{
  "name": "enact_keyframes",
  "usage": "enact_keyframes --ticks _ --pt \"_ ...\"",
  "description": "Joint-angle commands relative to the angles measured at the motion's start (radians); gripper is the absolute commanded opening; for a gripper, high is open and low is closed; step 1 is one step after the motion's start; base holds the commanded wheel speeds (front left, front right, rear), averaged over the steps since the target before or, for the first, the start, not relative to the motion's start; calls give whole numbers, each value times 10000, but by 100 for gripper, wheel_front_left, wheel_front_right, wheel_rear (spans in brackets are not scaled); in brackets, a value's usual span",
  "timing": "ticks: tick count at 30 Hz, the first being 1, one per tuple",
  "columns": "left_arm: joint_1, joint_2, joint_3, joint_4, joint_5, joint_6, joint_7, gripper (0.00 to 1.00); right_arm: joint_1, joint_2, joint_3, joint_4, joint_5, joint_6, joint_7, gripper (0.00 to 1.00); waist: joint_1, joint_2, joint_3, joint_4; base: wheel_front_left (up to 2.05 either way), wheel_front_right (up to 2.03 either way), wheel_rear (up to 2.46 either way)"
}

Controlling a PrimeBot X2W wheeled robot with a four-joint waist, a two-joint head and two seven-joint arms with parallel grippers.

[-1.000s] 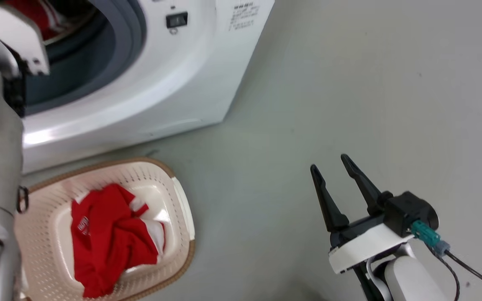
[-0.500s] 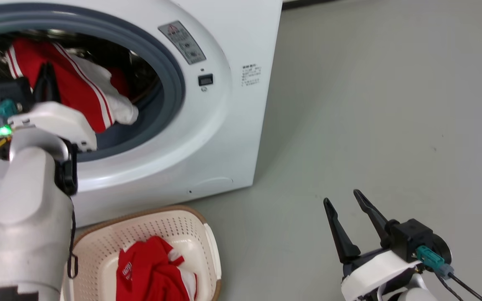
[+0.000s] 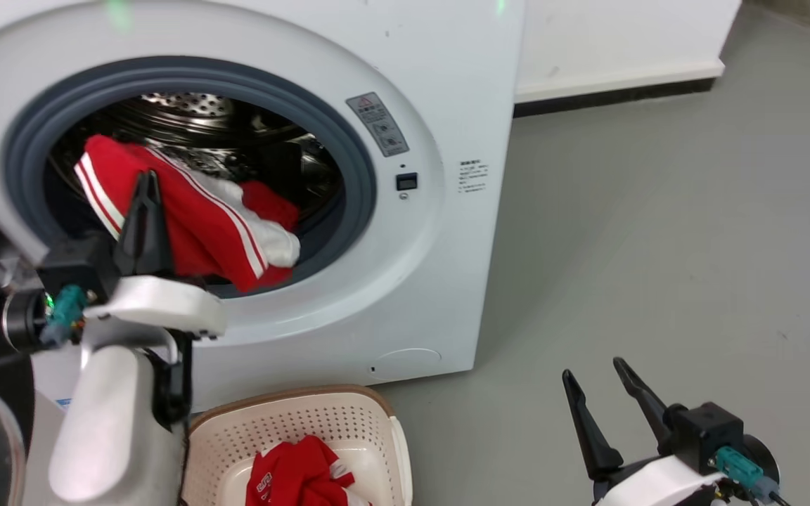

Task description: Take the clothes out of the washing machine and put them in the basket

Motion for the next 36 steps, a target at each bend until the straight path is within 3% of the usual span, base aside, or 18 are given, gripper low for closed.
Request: enact_keyframes --ticks 1,13,19,25,36 --pt "509 -192 -83 -724 104 91 -47 0 252 3 -15 -102 -27 -5 56 100 3 0 -184 307 0 0 0" --pt "2626 -641 -615 -5080 444 699 513 0 548 3 54 -376 -70 -3 252 100 3 0 -109 699 0 0 0" --pt "3872 -739 -754 -6486 454 1029 1017 0 526 3 63 -450 -90 -3 288 100 3 0 34 733 0 0 0" --pt "4884 -887 -835 -5814 235 1168 1107 0 260 3 127 -511 -77 -5 255 100 3 0 605 803 0 0 0" --pt "4350 -952 -645 -2027 -261 915 262 0 -423 3 188 -436 -125 -5 86 100 3 0 2428 823 0 0 0"
